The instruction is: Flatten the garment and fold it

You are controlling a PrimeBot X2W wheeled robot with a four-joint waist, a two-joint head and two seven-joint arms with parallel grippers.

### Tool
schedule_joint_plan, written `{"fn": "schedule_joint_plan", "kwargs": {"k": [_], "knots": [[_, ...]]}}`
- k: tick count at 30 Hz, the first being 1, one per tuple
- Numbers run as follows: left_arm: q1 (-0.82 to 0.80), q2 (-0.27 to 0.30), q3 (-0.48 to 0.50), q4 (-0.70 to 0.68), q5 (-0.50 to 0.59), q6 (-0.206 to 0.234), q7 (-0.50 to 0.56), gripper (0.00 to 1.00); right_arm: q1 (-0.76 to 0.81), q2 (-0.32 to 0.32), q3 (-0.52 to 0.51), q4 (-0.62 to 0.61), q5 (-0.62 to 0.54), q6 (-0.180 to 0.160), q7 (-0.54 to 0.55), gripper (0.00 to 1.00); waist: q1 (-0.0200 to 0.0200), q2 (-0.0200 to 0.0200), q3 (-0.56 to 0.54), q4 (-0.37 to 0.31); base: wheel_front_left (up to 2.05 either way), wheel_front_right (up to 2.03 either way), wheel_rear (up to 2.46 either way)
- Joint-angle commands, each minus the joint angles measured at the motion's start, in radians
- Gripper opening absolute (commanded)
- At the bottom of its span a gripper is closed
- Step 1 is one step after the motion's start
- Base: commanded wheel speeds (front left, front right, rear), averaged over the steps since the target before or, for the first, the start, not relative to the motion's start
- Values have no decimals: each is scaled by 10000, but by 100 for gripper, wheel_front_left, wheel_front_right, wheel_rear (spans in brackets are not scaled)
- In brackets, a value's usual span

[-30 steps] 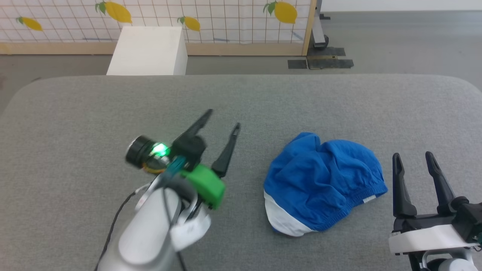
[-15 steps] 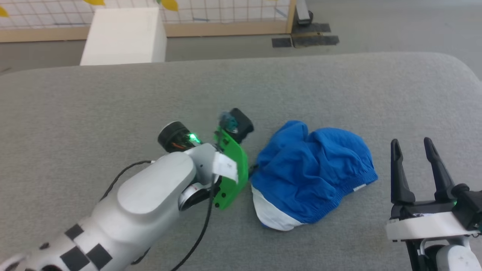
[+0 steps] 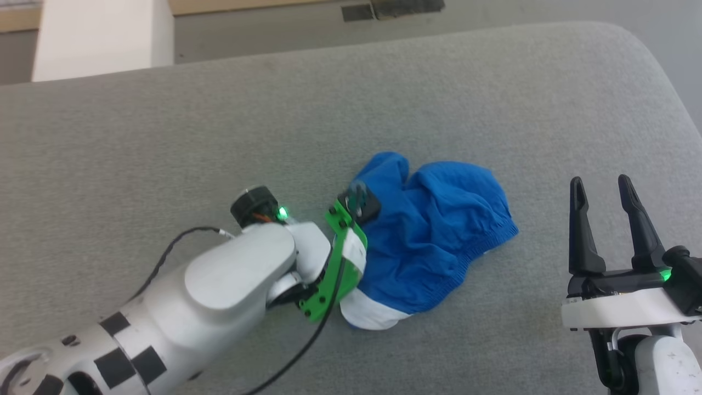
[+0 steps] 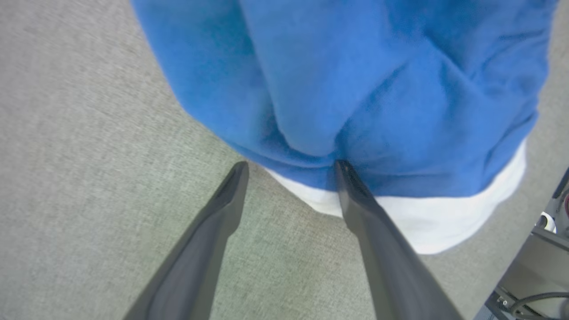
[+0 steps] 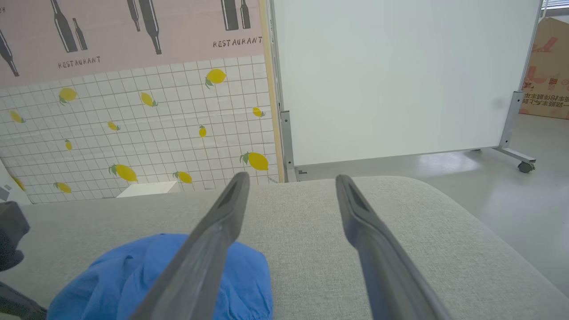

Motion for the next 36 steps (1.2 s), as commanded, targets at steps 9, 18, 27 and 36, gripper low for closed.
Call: {"fn": "schedule_joint_plan", "kwargs": {"k": [9,18,27,36], "knots": [[472,533,-33,-880,158,-36,-22,0,-279,-3,-104,60,138,-15,-49,100,-1,0,440,-113,0,0,0],[44,1395,429,-845,-880,-36,-3903,0,69,-3,-239,74,-83,-15,-49,100,-1,0,-356,846,0,0,0],[1810,2981,2033,-714,-1831,1205,-6763,0,494,-3,-265,64,-258,-15,-49,100,-1,0,-1009,1749,0,0,0],[4393,3815,2353,-689,-2562,2863,-7978,0,687,-3,-186,79,-324,-15,-49,100,-1,0,-1065,2173,0,0,0]]}}
